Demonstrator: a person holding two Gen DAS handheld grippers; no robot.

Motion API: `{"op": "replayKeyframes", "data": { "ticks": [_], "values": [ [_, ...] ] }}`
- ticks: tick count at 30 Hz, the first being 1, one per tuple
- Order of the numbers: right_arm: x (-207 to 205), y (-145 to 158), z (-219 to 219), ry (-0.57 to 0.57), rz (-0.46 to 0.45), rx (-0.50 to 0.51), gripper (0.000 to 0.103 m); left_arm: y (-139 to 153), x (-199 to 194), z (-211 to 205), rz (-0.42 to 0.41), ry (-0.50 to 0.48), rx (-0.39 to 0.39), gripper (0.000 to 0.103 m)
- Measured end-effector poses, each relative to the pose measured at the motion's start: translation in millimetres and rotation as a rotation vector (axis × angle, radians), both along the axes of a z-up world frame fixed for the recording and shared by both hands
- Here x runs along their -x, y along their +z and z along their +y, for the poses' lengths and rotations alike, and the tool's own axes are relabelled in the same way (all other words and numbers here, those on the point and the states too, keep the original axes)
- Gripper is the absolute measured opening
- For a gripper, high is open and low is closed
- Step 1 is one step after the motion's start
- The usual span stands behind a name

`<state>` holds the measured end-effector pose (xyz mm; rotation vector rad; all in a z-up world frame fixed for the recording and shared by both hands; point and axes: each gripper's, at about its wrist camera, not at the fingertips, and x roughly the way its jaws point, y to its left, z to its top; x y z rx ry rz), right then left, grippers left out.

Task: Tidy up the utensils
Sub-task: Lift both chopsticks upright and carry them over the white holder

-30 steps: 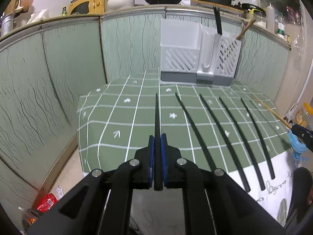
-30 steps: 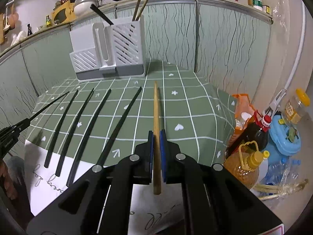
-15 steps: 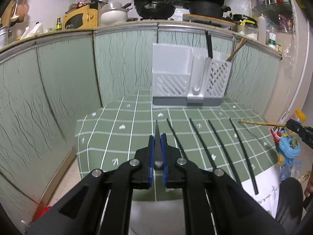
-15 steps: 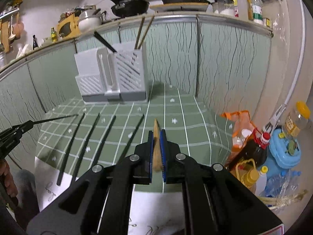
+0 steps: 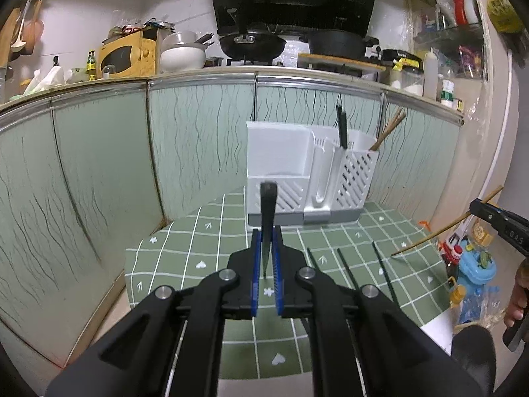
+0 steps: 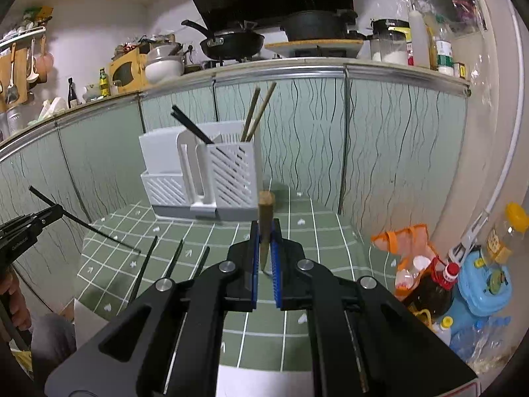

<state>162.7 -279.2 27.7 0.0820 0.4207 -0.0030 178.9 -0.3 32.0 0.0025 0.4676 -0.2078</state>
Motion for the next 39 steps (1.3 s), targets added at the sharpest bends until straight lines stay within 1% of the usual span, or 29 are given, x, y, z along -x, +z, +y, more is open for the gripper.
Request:
{"op": "replayKeyframes", "data": {
  "ticks": [9, 18, 20, 25, 28, 31, 34, 36, 39],
  "values": [
    [-15.0, 21.3, -6.7, 0.049, -0.017, -0.004, 0.006, 19.2, -12.9, 0.5, -0.026, -0.034, 0.011, 0.008],
    [-23.7, 54.8, -10.5, 0.114, -0.018, -0.012, 0.006, 44.4, -32.3, -6.0, -0.050, -0.081, 0.023, 0.008],
    [-26.6, 64.4, -8.3, 0.130, -0.020, -0.001, 0.006, 51.7, -42.6, -10.0, -0.030, -0.110, 0.037, 0.008],
    [-36.9, 84.6, -4.4, 0.188, -0.005, 0.011, 0.006, 68.2, -61.9, -23.3, -0.011, -0.162, 0.056, 0.008],
    [-46.9, 96.8, -5.7, 0.220, 0.007, 0.006, 0.006, 79.1, -75.8, -35.1, 0.009, -0.236, 0.064, 0.008],
    [-57.0, 110.2, -7.4, 0.256, 0.016, -0.014, 0.006, 91.9, -84.6, -51.0, -0.004, -0.301, 0.049, 0.008],
    [-67.8, 125.1, -7.3, 0.278, 0.018, -0.009, 0.006, 108.1, -91.4, -68.5, -0.031, -0.360, 0.042, 0.008],
    [-76.3, 137.0, -8.8, 0.297, 0.018, -0.017, 0.006, 117.7, -96.4, -75.5, -0.040, -0.376, 0.055, 0.008],
    [-88.0, 152.6, -7.4, 0.309, 0.013, 0.018, 0.006, 135.4, -108.5, -88.4, -0.060, -0.392, 0.069, 0.008]
  ]
}}
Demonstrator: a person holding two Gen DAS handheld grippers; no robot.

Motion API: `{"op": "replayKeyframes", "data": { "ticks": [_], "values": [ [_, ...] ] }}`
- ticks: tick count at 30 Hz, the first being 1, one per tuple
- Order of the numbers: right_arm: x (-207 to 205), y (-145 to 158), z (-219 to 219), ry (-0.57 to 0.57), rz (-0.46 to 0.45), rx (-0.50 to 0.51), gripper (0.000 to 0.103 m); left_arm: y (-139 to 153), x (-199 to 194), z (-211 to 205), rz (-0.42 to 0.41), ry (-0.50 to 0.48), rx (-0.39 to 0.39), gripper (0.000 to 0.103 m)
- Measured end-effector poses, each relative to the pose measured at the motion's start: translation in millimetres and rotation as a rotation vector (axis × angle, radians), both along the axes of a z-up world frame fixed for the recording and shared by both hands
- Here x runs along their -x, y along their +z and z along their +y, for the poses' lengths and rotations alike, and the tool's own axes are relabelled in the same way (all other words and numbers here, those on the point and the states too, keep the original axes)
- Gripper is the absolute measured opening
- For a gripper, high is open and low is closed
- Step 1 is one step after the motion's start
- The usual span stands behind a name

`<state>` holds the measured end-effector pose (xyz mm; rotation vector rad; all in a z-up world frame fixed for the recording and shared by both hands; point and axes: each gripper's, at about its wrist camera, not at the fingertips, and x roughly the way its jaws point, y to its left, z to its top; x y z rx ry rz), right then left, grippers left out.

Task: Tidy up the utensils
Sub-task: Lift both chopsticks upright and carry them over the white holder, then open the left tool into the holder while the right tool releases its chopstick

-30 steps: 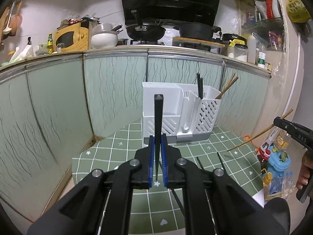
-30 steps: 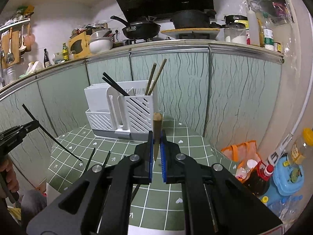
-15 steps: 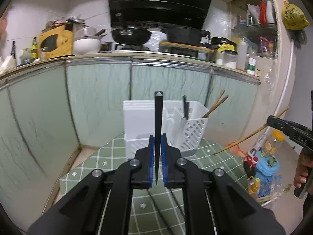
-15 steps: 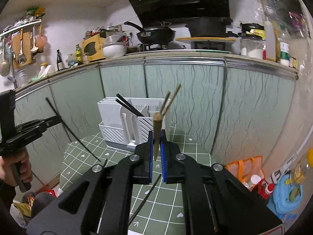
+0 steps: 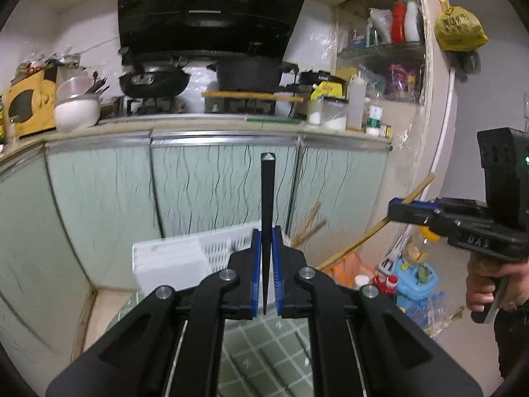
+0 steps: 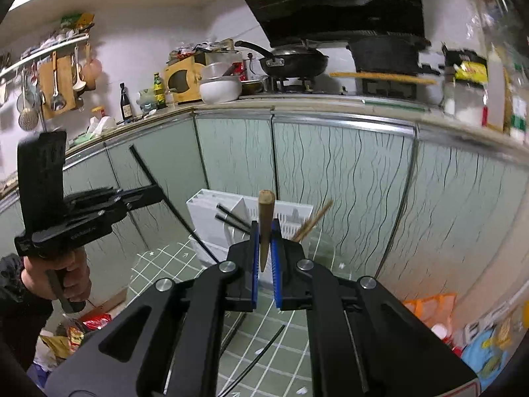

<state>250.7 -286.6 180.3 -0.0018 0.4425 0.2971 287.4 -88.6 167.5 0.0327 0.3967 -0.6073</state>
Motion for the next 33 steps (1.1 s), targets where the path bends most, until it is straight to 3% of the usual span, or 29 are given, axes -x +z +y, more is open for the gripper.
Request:
{"op": "replayKeyframes", "data": {
  "ticks": [7, 11, 21, 22, 23, 24, 25, 26, 27, 31, 33],
  "values": [
    [-37.4, 23.6, -5.6, 0.003, -0.010, 0.037, 0.006, 26.5, -29.5, -24.4, -0.040, -0.012, 0.023, 0.008],
    [-62.0, 23.1, -6.7, 0.005, 0.007, 0.052, 0.006, 27.1, -45.0, -40.7, -0.118, 0.012, -0.036, 0.008],
    [-109.6, -7.9, 2.2, 0.029, 0.074, 0.073, 0.006, -11.8, -94.6, -55.3, -0.035, -0.004, -0.068, 0.008],
    [-113.9, -12.1, 3.3, 0.033, 0.082, 0.080, 0.006, -16.2, -98.0, -53.8, -0.029, 0.004, -0.069, 0.009],
    [-115.6, -14.9, 3.2, 0.022, 0.084, 0.091, 0.006, -19.0, -99.5, -52.5, -0.026, 0.016, -0.067, 0.018],
    [-117.4, -17.0, 2.8, 0.013, 0.085, 0.101, 0.010, -21.7, -100.9, -49.1, -0.019, 0.025, -0.061, 0.032],
    [-118.2, -19.6, 1.8, 0.007, 0.092, 0.108, 0.016, -22.9, -101.0, -46.6, -0.021, 0.042, -0.060, 0.076],
    [-117.8, -20.6, 0.4, -0.006, 0.091, 0.112, 0.043, -23.0, -97.9, -41.7, -0.045, 0.083, -0.058, 0.097],
    [-116.1, -20.9, -0.8, -0.026, 0.078, 0.119, 0.079, -22.3, -92.4, -36.3, -0.079, 0.110, -0.045, 0.096],
    [-99.0, -18.6, -7.0, -0.076, 0.023, 0.134, 0.095, -20.4, -80.3, -17.2, -0.076, 0.165, -0.047, 0.099],
    [-88.3, -17.3, -8.6, -0.070, 0.012, 0.127, 0.096, -20.0, -72.9, -8.9, -0.073, 0.168, -0.044, 0.099]
  ]
}}
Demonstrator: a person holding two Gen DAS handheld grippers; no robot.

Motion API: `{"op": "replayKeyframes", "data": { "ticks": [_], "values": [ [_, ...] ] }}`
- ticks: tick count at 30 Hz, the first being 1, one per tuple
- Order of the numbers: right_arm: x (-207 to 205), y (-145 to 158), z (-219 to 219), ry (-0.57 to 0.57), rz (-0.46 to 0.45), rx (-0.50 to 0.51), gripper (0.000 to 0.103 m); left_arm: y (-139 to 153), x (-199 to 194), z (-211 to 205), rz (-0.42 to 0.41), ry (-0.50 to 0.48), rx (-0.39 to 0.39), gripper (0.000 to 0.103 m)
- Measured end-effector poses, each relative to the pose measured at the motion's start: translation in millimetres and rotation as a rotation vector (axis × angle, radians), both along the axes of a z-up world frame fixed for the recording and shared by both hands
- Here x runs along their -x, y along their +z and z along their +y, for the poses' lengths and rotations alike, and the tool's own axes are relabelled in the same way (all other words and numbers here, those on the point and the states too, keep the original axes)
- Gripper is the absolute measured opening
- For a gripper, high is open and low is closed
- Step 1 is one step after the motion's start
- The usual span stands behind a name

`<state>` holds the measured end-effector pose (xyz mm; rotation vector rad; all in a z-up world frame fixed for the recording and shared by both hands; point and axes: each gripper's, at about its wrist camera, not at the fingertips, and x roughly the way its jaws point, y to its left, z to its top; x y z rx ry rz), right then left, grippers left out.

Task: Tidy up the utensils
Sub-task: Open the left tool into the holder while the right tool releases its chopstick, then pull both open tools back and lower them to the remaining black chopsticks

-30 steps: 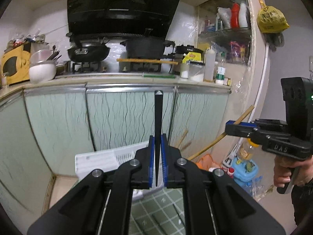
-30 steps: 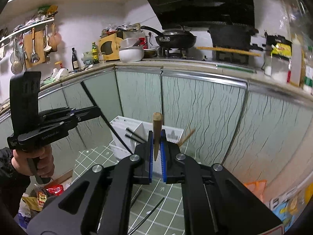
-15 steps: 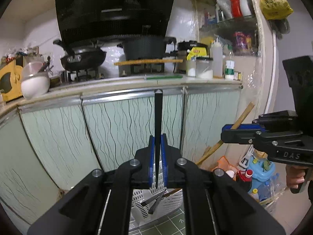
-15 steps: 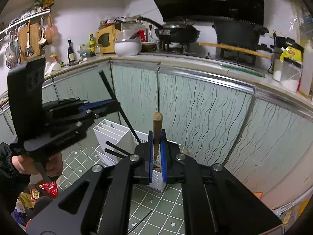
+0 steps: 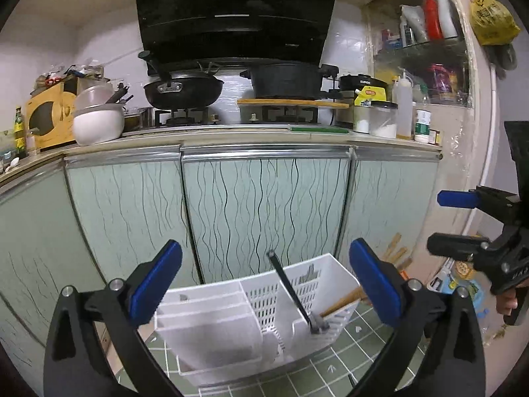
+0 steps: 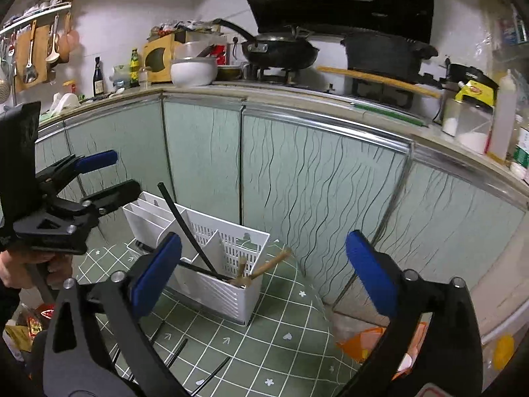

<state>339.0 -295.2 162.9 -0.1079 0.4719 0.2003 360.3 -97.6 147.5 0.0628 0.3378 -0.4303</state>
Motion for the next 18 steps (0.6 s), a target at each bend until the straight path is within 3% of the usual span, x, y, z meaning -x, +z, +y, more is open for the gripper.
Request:
{"op": "replayKeyframes", "data": {
  "ticks": [8, 18],
  "values": [
    [38.4, -5.2, 2.6, -0.018, 0.003, -0.025, 0.096, -5.3, 44.8, 18.1, 0.010, 0.028, -0.035, 0.099],
    [68.3, -2.1, 12.4, -0.042, 0.006, -0.051, 0.096, 1.4, 84.7, 19.7, -0.012, 0.004, -0.026, 0.099]
  ]
}}
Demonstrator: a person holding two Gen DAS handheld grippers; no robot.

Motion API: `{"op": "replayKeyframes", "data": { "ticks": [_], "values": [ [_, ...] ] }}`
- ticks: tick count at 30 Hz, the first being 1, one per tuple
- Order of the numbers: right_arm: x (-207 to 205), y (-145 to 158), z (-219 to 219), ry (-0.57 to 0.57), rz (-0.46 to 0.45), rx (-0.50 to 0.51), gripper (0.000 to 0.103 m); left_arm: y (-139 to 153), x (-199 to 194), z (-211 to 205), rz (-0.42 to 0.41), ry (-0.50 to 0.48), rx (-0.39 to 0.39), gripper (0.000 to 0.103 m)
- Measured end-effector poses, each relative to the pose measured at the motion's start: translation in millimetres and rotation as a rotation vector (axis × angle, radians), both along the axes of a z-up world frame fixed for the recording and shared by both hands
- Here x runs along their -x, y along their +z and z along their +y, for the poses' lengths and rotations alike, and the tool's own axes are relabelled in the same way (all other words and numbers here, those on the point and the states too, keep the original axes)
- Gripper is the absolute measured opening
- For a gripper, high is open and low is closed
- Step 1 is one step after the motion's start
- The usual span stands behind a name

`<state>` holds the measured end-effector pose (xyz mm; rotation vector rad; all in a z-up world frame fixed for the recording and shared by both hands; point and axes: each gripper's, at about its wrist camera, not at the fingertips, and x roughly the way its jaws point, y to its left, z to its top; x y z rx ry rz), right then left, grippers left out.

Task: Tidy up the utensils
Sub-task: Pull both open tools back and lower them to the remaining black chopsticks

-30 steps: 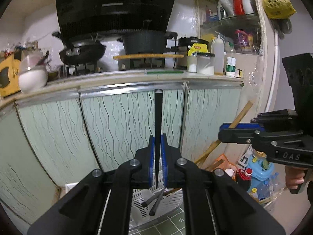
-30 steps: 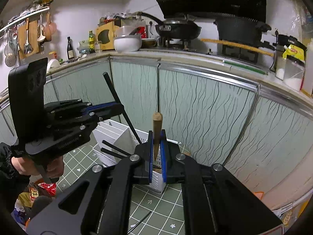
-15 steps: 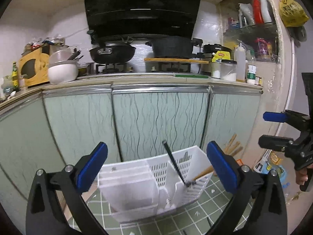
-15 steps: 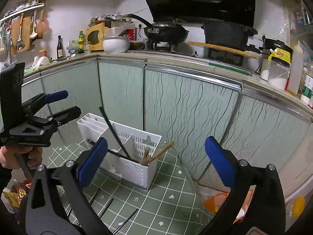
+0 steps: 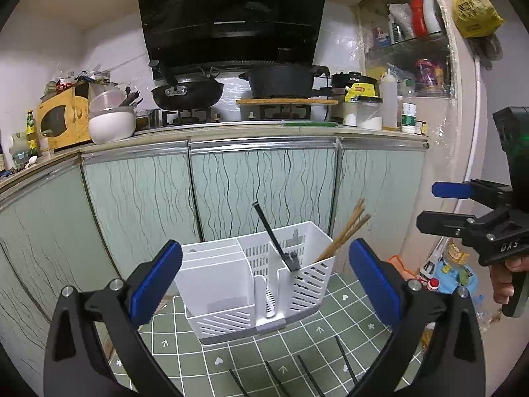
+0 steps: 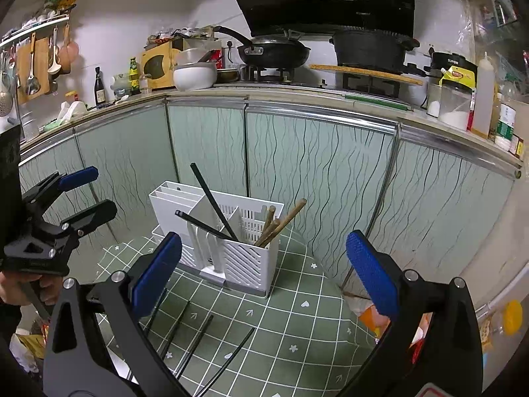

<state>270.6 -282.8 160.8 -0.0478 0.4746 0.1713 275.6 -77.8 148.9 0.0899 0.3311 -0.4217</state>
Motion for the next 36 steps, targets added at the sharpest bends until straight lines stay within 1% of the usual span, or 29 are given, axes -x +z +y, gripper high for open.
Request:
{"op": "replayKeyframes", "data": {
  "ticks": [3, 5, 8, 12, 14, 18, 21, 24, 28, 33, 36],
  "values": [
    [1.2, 5.7, 4.6, 0.006, 0.005, 0.004, 0.096, 7.8, 3.6, 2.5, -0.006, 0.000, 0.030, 0.099],
    [3.2, 10.1, 9.8, 0.019, 0.005, 0.025, 0.096, 13.7, 4.6, 2.9, -0.004, 0.002, 0.042, 0.099],
    [7.4, 13.4, 14.3, 0.013, 0.005, 0.056, 0.096, 22.1, 8.2, 6.0, -0.005, 0.017, 0.043, 0.099],
    [23.8, 8.4, 13.6, 0.005, 0.003, 0.065, 0.096, 28.0, 21.1, 13.3, -0.007, 0.033, 0.043, 0.099],
    [35.3, -0.2, 11.8, -0.003, -0.002, 0.066, 0.096, 26.2, 29.3, 18.9, -0.005, 0.035, 0.049, 0.099],
    [52.5, -18.4, 7.7, -0.014, -0.012, 0.054, 0.096, 12.3, 42.3, 28.7, 0.021, 0.049, 0.058, 0.099],
    [65.9, -32.5, 6.8, -0.024, -0.035, 0.044, 0.096, -6.1, 52.0, 34.2, 0.035, 0.069, 0.061, 0.099],
    [74.0, -44.0, 9.4, -0.025, -0.047, 0.048, 0.096, -26.7, 58.4, 36.1, 0.046, 0.092, 0.038, 0.099],
    [80.2, -61.0, 13.6, -0.015, -0.045, 0.067, 0.096, -44.8, 64.2, 39.5, 0.054, 0.100, 0.028, 0.099],
    [87.2, -82.3, 13.3, -0.011, -0.032, 0.042, 0.096, -66.5, 74.1, 42.2, 0.041, 0.147, -0.031, 0.099],
    [90.8, -96.3, 15.8, -0.004, -0.016, 0.035, 0.096, -77.3, 79.5, 47.2, 0.042, 0.136, -0.020, 0.099]
  ]
}}
